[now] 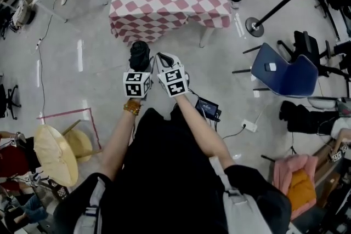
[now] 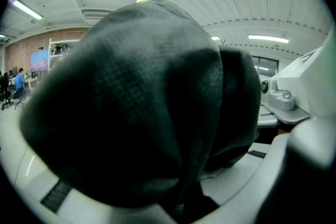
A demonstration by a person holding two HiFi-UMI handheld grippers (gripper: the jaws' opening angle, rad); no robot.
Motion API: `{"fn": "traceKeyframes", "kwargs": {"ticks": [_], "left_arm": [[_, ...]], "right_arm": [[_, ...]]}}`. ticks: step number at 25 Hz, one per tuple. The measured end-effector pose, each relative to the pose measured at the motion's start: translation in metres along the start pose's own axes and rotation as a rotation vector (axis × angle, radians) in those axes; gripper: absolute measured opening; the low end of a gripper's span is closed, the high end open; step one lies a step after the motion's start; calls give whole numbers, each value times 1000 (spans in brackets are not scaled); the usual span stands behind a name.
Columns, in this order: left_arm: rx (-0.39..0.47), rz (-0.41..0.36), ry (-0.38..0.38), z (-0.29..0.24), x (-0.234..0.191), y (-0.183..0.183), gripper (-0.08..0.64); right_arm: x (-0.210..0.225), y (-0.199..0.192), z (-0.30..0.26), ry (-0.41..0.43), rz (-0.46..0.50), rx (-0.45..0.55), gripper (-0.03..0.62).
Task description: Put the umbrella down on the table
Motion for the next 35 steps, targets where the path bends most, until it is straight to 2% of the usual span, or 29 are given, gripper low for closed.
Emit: {"fn": "traceKeyframes", "kwargs": {"ticks": [5, 16, 23, 27, 31, 35], "left_arm": [[1, -19, -14, -17, -16, 12, 166], [15, -15, -82, -50, -111, 48, 166], [6, -2, -84, -75, -151, 57, 166], [-13, -5, -80, -100, -159, 68, 166], [-35, -14, -63, -132, -161, 85, 164], [-51, -11, -38, -169, -162, 111, 164]], "right_arm": [[13, 8, -26, -13, -14, -10, 17], [9, 46, -114, -94, -24, -36, 17], [13, 54, -149, -108, -26, -45, 17], [36, 59, -169, -97, -24, -50, 17], [82, 66, -189, -98, -53, -54, 17], [121, 83, -212, -63, -44, -49, 17]]}}
Point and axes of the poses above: the fingertips, and each gripper's own axes: z backward along the fingers, x to its right, y out of its top, the point moved 9 cm from there along z, backward along the fingers
